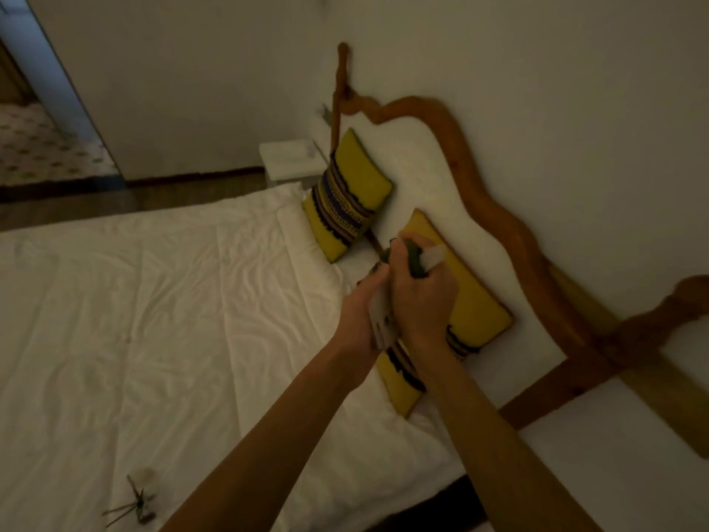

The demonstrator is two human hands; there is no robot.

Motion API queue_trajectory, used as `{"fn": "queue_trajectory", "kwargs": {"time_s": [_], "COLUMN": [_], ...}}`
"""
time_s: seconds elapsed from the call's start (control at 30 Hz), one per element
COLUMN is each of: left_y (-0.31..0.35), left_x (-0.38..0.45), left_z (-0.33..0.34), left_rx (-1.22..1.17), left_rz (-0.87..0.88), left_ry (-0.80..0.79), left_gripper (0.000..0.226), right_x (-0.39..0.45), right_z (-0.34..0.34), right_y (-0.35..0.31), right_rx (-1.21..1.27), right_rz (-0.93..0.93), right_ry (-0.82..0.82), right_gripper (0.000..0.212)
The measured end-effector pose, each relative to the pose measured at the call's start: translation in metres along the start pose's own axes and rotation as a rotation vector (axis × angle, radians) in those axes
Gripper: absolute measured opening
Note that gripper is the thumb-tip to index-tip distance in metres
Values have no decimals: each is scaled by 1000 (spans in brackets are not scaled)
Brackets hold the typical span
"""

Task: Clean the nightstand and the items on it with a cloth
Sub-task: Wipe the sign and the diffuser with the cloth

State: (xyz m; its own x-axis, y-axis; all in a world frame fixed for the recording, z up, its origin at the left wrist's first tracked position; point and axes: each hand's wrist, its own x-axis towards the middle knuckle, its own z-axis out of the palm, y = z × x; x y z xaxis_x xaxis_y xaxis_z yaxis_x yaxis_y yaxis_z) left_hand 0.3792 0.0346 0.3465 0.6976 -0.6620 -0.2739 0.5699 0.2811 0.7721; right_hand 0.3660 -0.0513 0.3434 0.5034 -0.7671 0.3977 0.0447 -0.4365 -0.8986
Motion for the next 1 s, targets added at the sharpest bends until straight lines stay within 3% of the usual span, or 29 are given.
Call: {"fn": "queue_trajectory", "kwargs": {"time_s": [0.1, 0.2, 0.33, 0.5, 0.6, 0.7, 0.8, 0.9, 1.0], "left_y": [5, 22, 31, 25, 19, 20, 29, 36, 35], "left_x": [5, 11, 16, 5, 2, 5, 6, 6, 4], "left_z": [22, 39, 47, 52, 49, 44, 42, 39, 43], "left_rx": [53, -22, -88, 233, 397, 413, 265, 125, 179], "left_rz": [49, 107, 135, 267, 325, 295, 218, 191, 226], "left_ry": [-44, -17, -99, -256, -446, -395, -269, -135, -106], "left_gripper": [48, 49, 50, 29, 52, 63, 55, 32, 43], "right_x": [19, 4, 2, 49, 59, 62, 61, 44, 20], "right_z": [-13, -14, -15, -30, -35, -38, -41, -46, -47], "right_y": [-4, -16, -23, -19, -13, -16, -20, -27, -39], "right_rx": [82, 76, 60, 167, 190, 335, 445, 351, 197], "right_rz": [54, -79, -178, 81, 98, 217, 326, 153, -166], "right_ry": [27, 66, 103, 185, 272, 312, 302, 285, 189], "right_gripper": [23, 23, 35, 20, 13, 8, 23, 24, 26]}}
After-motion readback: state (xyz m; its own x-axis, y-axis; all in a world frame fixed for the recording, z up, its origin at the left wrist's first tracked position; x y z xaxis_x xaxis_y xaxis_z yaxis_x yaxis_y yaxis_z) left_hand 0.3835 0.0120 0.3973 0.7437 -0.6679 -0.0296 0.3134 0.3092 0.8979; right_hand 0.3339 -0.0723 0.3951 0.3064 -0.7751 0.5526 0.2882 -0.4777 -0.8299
